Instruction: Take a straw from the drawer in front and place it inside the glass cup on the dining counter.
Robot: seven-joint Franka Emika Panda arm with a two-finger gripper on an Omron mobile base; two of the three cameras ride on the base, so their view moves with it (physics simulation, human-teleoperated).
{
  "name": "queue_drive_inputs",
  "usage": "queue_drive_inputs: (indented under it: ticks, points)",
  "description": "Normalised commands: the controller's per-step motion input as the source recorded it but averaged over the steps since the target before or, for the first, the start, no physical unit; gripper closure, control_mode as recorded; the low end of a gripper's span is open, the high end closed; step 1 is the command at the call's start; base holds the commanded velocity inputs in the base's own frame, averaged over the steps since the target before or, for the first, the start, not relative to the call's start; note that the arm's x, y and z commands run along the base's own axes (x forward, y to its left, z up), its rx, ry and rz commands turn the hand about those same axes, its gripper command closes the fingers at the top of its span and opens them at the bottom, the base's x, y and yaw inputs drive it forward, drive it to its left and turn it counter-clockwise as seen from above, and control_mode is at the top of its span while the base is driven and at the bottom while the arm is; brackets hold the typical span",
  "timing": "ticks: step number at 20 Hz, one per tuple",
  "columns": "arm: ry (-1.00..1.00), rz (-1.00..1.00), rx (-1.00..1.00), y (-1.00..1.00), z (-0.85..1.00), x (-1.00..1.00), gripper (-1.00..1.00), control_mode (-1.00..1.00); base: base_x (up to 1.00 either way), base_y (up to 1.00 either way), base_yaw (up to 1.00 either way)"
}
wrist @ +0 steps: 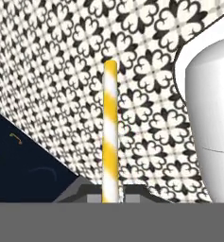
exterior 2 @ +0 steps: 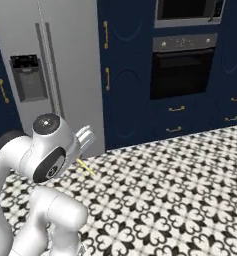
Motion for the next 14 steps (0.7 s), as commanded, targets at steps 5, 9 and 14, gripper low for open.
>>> queue_drive_inputs:
  ticks: [5,9,14]
  points:
    - [0.00,0.00,0.00,0.00,0.00,0.00,1.00,1.00,0.57,-0.46,-0.63]
    - [0.00,0.00,0.00,0.00,0.00,0.00,1.00,1.00,0.71,-0.44,-0.61]
    - [0.00,0.00,0.00,0.00,0.00,0.00,1.00,1.00,0.98,-0.28,-0.53]
